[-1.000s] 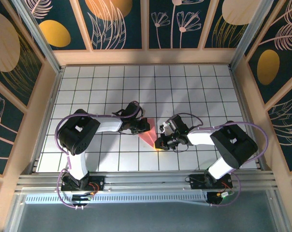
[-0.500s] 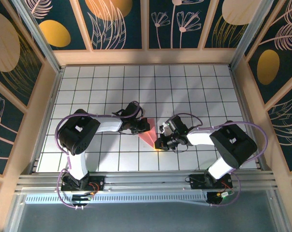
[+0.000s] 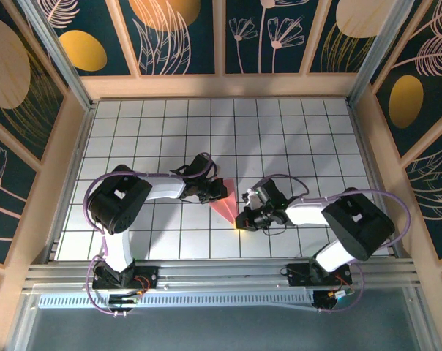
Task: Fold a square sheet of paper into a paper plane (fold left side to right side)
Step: Fourth fold the wing at the center of the table.
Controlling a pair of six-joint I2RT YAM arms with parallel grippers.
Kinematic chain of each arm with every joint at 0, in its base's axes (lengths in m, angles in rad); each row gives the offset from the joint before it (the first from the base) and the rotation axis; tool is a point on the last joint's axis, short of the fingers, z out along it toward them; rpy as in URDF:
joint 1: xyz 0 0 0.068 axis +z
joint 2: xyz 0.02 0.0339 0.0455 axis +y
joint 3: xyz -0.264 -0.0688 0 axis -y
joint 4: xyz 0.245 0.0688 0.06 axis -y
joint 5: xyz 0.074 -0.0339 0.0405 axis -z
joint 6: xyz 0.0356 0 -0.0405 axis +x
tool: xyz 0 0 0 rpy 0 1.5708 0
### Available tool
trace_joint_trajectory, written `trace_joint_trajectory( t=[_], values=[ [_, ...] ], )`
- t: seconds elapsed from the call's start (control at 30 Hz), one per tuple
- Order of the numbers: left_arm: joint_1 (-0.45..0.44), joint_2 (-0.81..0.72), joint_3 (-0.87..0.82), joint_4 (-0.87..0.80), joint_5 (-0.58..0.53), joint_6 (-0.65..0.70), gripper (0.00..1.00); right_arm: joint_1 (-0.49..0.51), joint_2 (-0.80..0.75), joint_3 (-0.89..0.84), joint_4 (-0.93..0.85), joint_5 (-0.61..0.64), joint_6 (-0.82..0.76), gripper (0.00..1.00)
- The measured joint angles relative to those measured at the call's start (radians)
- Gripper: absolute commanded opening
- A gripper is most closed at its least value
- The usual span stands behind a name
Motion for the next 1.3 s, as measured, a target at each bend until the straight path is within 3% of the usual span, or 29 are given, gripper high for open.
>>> trace_joint_trajectory(
  t=[0.27,0.47,0.83,1.3],
  values=[
    [0.0,0.0,0.002,0.0,-0.001,0.0,0.0,0.014,-0.134,-0.013,-0.181,-0.003,0.0,0.0],
    [0.0,0.002,0.003,0.0,-0.001,0.0,0.0,-0.008,-0.219,0.004,-0.205,-0.034,0.001,0.0],
    [0.0,0.002,0.005,0.0,-0.001,0.0,0.0,-0.023,0.003,0.121,-0.056,0.032,0.042,0.0],
    [0.0,0.002,0.005,0.0,-0.001,0.0,0.0,-0.045,0.103,0.127,-0.002,0.061,0.051,0.0]
  ],
)
